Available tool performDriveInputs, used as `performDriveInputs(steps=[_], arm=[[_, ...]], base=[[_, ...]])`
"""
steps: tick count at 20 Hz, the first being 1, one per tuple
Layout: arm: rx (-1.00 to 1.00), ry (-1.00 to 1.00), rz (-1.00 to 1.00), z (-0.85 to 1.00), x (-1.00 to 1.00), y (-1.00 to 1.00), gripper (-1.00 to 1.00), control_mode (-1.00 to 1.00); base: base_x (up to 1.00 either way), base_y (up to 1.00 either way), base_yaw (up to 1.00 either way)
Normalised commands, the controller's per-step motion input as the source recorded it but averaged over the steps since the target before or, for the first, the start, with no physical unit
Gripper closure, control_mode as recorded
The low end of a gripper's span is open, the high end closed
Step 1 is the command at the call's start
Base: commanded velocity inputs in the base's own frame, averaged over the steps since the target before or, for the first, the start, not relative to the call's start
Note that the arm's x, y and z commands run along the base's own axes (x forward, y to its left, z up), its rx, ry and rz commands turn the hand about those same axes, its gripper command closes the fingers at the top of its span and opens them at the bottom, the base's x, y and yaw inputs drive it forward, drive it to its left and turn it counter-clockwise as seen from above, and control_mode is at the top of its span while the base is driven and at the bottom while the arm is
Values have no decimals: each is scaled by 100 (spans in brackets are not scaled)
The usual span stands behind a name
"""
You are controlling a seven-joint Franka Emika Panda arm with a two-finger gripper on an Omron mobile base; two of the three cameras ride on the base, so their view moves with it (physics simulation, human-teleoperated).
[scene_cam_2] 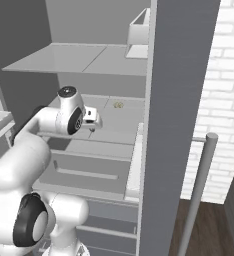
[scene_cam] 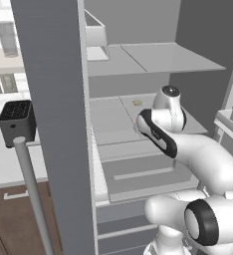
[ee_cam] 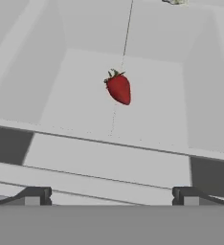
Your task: Take the strawberry from the fridge and place it on top of the pancake, located on the dining counter.
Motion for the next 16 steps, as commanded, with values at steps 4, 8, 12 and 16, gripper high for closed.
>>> performDriveInputs(steps=[4,8,12,16], arm=[[0,-12,2,2,30,0,-100,-100],[0,0,0,16,31,0,-100,-100],[0,5,0,0,38,0,-100,-100],[0,1,0,-15,38,0,-100,-100]], base=[[0,0,0],[0,0,0],[0,0,0],[0,0,0]])
